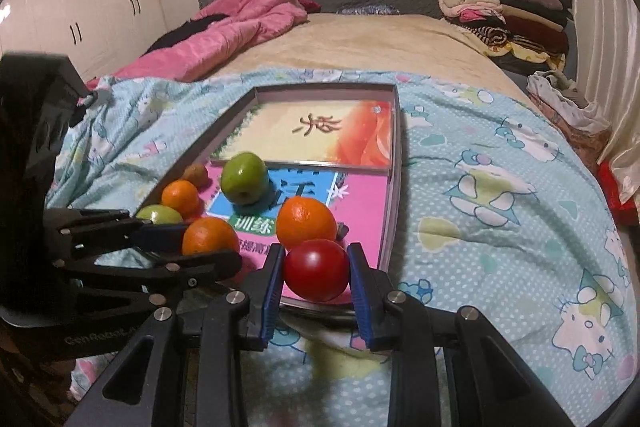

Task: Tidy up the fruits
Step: 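Carry the orange with the left tool while the right tool carries the tomato over the book, then open the left tool to release the orange while the right tool releases the tomato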

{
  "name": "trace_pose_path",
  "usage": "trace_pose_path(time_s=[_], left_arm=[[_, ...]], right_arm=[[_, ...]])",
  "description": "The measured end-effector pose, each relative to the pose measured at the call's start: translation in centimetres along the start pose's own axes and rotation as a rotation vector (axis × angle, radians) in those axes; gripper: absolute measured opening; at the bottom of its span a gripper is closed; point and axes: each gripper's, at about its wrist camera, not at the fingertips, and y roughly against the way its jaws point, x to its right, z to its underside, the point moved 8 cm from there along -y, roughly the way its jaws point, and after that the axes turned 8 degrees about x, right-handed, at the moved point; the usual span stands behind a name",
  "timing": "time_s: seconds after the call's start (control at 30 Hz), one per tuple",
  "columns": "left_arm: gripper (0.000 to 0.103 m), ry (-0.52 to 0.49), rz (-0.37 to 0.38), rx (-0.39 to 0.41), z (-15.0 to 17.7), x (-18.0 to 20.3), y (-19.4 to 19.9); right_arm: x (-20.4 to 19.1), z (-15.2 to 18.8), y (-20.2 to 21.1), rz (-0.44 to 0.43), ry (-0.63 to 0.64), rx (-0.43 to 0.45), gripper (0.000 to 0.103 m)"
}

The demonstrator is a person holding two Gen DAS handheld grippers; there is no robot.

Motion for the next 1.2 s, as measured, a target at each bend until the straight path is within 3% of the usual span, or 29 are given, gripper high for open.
trace_pose_path(time_s=[0.57,0.9,1.2], left_arm=[[0.038,0.006,0.004,-0.003,0.1,-0.1,-0.2],[0.039,0.027,0.017,-0.008,0.3,-0.2,-0.3],[0.046,0.034,0.028,0.011,-0.1,-0.2,0.6]], right_arm=[[0.2,0.7,-0.7,0.022,0.004,-0.033,0.033],[0.3,0.3,0.0,0.032,-0.004,-0.003,0.036],[0.1,-0.3,1.7,0.012,-0.025,0.044,0.051]])
